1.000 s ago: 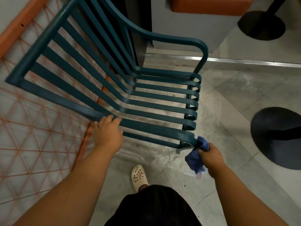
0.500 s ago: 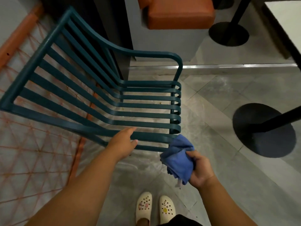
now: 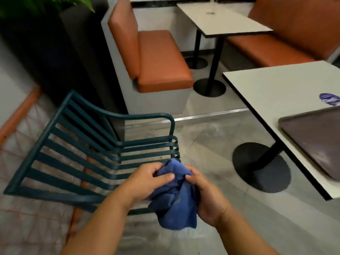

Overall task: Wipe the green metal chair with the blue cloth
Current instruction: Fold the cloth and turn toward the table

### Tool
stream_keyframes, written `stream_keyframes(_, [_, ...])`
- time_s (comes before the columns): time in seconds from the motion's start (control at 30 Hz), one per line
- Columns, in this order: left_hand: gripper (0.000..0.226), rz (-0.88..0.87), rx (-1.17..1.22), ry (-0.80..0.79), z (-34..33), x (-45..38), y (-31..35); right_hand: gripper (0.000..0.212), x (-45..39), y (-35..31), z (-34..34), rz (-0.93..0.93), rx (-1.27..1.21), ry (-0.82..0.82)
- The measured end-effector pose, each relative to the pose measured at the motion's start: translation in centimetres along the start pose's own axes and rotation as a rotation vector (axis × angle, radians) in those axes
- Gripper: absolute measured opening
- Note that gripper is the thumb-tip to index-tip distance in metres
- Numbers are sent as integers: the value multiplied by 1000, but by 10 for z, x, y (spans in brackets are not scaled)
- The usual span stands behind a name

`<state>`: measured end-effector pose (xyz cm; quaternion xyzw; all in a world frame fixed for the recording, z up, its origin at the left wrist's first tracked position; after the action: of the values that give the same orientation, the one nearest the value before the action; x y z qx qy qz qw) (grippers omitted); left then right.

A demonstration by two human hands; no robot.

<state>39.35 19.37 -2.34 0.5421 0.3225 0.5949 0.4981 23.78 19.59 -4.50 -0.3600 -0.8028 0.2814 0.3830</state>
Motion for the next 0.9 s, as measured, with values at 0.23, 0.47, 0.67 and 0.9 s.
stream_keyframes(0.23, [18,-229,-423,-28,-9,9,69,25,50,-64,-20,381,728,200])
stream_keyframes(0.47, [40,-271,-312,-213,-45,-16,117,10,74,-129,14,530,873,316])
stream_keyframes(0.67, [79,-205,-300,-406,-117,-56,144,8,94,-179,88,583,871,327])
stream_keyframes(0.9, [57,-317,-275,-387,-245,-111,192,14,117,-262,215,558,907,257])
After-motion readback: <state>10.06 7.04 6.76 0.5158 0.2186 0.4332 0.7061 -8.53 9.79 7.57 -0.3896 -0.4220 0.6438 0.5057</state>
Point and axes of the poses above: each hand's wrist, its own x-axis away from the middle knuckle, its own z-axis out of the back of the hand, y = z × x, the point moved 4 cm from there along -x, towards the middle knuckle, and after that the axes turned 4 degrees about y, right-handed, at the moved point
